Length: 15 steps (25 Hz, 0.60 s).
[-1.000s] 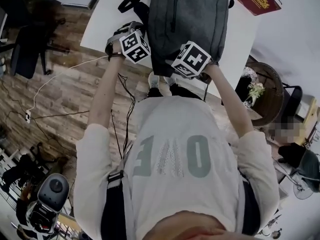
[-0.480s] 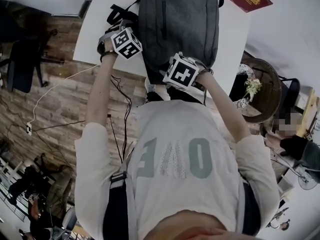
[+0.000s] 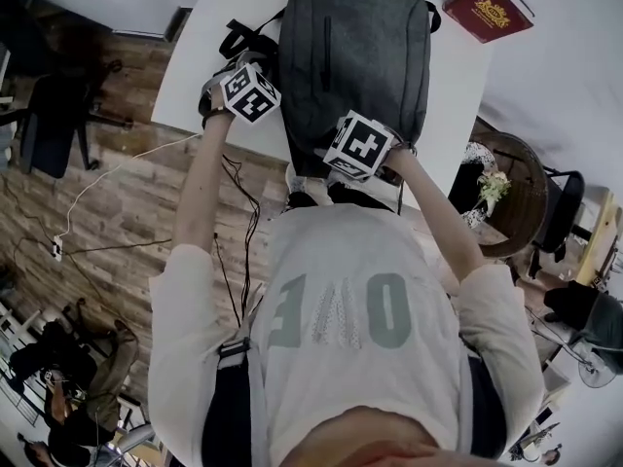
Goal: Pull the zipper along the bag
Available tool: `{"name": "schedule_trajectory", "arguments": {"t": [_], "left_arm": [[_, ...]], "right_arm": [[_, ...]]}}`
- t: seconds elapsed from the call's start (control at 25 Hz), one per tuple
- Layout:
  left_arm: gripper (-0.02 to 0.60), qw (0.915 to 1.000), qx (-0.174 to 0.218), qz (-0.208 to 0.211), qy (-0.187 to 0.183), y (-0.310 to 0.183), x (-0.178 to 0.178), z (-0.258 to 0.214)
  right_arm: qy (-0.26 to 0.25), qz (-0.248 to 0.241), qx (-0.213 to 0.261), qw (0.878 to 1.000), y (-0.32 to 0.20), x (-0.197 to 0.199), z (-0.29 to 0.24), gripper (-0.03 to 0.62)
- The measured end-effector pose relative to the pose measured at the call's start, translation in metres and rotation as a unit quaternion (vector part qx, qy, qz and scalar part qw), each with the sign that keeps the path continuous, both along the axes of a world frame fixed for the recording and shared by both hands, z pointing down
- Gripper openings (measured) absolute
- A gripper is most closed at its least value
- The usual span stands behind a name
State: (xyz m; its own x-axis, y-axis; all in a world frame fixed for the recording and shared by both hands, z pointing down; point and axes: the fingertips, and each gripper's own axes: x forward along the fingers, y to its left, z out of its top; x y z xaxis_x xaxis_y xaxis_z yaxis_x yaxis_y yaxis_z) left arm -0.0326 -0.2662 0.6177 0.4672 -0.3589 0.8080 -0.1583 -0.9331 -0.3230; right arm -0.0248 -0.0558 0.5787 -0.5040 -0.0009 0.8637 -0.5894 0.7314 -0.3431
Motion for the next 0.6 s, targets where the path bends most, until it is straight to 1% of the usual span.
{"name": "schedule_trajectory", "arguments": {"t": [0.08,0.12,0.16,0.2,0.24,0.32,0.4,0.52,0.6], "left_arm": [[0.042,0.9999,0.010,-0.010,0.004,0.000,-0.003,-0.003],[0.054,0.9998,0.012,-0.014,0.003,0.000,-0.005,-0.003],[0.076,0.9998,0.011,-0.018,0.000,0.001,-0.007,-0.003],[0.092,0.9997,0.011,-0.023,-0.002,0.001,-0.010,-0.005],[0.098,0.9994,0.018,-0.030,-0.001,-0.002,-0.013,-0.010],[0.097,0.9971,0.055,-0.051,0.012,-0.013,-0.018,-0.032],[0.095,0.9925,0.092,-0.071,0.040,-0.024,-0.021,-0.065],[0.084,0.9825,0.127,-0.094,0.098,-0.031,-0.017,-0.125],[0.077,0.9714,0.149,-0.108,0.150,-0.030,-0.011,-0.172]], "right_arm": [[-0.026,0.017,-0.015,0.999,0.000,0.000,-0.002,0.062],[-0.042,0.030,-0.020,0.998,-0.001,0.000,-0.005,0.097],[-0.059,0.046,-0.018,0.997,-0.005,0.001,-0.011,0.176],[-0.075,0.064,-0.007,0.995,-0.013,0.004,-0.020,0.196],[-0.093,0.083,0.010,0.992,-0.023,0.006,-0.032,0.195],[-0.131,0.119,0.052,0.983,-0.049,0.013,-0.061,0.195],[-0.156,0.145,0.109,0.971,-0.075,0.022,-0.096,0.183],[-0.160,0.167,0.220,0.948,-0.105,0.037,-0.146,0.118],[-0.164,0.180,0.287,0.927,-0.117,0.045,-0.177,0.088]]}}
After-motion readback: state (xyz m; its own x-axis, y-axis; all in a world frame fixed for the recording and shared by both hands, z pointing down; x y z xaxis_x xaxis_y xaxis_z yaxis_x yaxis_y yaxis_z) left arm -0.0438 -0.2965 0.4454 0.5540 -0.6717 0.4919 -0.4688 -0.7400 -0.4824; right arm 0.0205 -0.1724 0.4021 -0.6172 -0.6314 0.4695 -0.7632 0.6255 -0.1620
